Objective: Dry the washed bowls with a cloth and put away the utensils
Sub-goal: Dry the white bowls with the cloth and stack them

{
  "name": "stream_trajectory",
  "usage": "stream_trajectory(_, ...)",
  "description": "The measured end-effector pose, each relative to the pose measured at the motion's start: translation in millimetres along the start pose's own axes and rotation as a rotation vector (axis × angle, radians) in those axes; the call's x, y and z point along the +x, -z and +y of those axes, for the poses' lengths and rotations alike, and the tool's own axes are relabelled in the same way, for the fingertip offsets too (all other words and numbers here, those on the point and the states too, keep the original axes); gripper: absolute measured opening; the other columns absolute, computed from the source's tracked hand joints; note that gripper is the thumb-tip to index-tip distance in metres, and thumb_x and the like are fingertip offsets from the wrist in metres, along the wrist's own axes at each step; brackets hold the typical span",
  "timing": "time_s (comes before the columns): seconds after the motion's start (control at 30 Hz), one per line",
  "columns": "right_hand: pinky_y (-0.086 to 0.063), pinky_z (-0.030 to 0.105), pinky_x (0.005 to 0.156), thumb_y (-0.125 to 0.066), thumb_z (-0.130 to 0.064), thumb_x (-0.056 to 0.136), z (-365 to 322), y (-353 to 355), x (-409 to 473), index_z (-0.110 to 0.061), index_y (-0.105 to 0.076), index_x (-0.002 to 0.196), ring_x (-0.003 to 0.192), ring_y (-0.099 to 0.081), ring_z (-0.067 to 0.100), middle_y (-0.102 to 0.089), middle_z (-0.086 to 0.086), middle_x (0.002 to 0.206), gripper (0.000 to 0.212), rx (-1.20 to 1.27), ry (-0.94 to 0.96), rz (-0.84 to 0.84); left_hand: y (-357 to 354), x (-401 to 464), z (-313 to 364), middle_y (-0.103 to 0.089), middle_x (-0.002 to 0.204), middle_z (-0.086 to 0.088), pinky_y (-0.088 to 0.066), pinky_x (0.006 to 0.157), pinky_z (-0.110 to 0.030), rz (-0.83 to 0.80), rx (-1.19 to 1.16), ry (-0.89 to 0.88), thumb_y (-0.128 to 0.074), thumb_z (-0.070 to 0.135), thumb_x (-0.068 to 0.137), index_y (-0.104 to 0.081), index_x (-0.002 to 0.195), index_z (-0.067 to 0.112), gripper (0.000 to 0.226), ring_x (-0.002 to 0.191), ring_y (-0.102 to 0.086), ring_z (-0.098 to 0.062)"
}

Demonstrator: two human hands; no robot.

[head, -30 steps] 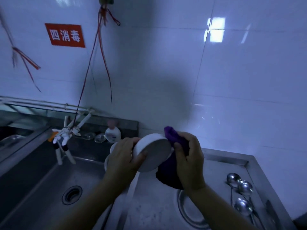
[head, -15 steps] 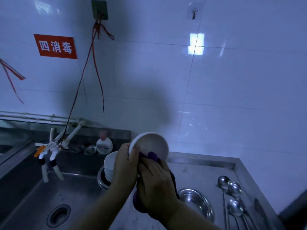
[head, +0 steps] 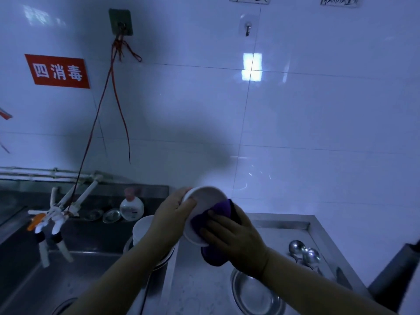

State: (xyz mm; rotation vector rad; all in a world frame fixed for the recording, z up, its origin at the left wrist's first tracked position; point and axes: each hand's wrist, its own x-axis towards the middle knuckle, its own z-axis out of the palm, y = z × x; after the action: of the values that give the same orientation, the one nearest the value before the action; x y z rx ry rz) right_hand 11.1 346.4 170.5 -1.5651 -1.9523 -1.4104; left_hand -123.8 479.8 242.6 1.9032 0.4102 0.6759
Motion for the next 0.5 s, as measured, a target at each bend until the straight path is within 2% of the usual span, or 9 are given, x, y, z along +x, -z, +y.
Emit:
stream_trajectory(0.07, -0.038, 0.060, 0.103, -0.061, -0.024, 0.093, -2.1, -1.2, -6.2, -0.017, -0.056, 0.117, 0.118, -0.058, 0.023, -0.070, 0.002, 0.111, 0.025, -0.032, -0.015, -0.014, -3.2, -0.4, 1.1, -0.065, 0.089, 0.001, -0.050, 0.079, -0.046, -0.001, 0.017, 0.004, -0.043, 0.034, 0.077, -0.063, 0.096, 0.026, 0.029, 0.084, -0.060, -0.020)
stream_trajectory(0.13, -0.037, 0.059, 0.103, -0.061, -0.024, 0.093, -1.2, 0.2, -9.1, -0.018, -0.056, 0.118, 0.118, -0.059, 0.023, -0.070, 0.002, 0.113, 0.027, -0.044, -0.017, -0.010, -4.6, -1.1, 2.7, -0.065, 0.087, 0.002, -0.051, 0.077, -0.045, -0.023, 0.039, 0.011, -0.043, 0.037, 0.077, -0.063, 0.095, 0.027, 0.029, 0.083, -0.061, -0.019)
stream_trajectory(0.23, -0.037, 0.044, 0.103, -0.064, -0.026, 0.091, 1.5, 4.2, -8.2, -0.021, -0.060, 0.115, 0.114, -0.060, 0.021, -0.070, 0.000, 0.113, 0.024, -0.079, 0.001, 0.000, -4.4, -0.9, 3.4, -0.065, 0.085, 0.002, -0.051, 0.075, -0.044, -0.038, 0.041, 0.029, -0.048, 0.035, 0.084, -0.064, 0.093, 0.029, 0.019, 0.081, -0.061, -0.019)
stream_trajectory(0.3, -0.034, 0.034, 0.094, -0.066, -0.028, 0.089, 4.0, 8.1, -6.3, -0.023, -0.061, 0.113, 0.109, -0.061, 0.019, -0.070, -0.003, 0.111, 0.025, -0.131, 0.016, 0.025, -4.5, -1.3, 6.7, -0.065, 0.083, 0.000, -0.052, 0.074, -0.044, -0.028, 0.024, 0.051, -0.050, 0.032, 0.087, -0.064, 0.091, 0.027, 0.015, 0.080, -0.061, -0.021)
stream_trajectory(0.37, -0.033, 0.033, 0.091, -0.063, -0.029, 0.090, 5.9, 12.8, -4.8, -0.023, -0.060, 0.114, 0.109, -0.056, 0.019, -0.071, -0.005, 0.111, 0.025, -0.179, 0.021, 0.041, -4.7, -1.5, 9.9, -0.066, 0.085, -0.009, -0.051, 0.074, -0.046, -0.016, -0.012, 0.107, -0.049, 0.037, 0.078, -0.066, 0.092, 0.018, 0.029, 0.079, -0.061, -0.027)
stream_trajectory(0.43, -0.030, 0.037, 0.098, -0.058, -0.032, 0.093, 7.1, 16.3, -4.0, -0.023, -0.058, 0.116, 0.114, -0.052, 0.020, -0.070, -0.005, 0.113, 0.025, -0.210, 0.029, 0.027, -3.6, 0.8, 10.9, -0.065, 0.089, -0.022, -0.050, 0.067, -0.045, 0.001, -0.071, 0.193, -0.052, 0.033, 0.082, -0.065, 0.093, 0.006, 0.032, 0.074, -0.059, -0.030)
stream_trajectory(0.5, -0.029, 0.042, 0.107, -0.058, -0.032, 0.094, 7.7, 19.2, -0.7, -0.021, -0.059, 0.116, 0.118, -0.053, 0.022, -0.070, -0.003, 0.114, 0.025, -0.180, 0.029, -0.002, -1.4, 0.9, 10.5, -0.064, 0.088, -0.025, -0.047, 0.057, -0.034, 0.019, -0.122, 0.271, -0.052, 0.021, 0.092, -0.064, 0.092, 0.004, 0.021, 0.069, -0.058, -0.028)
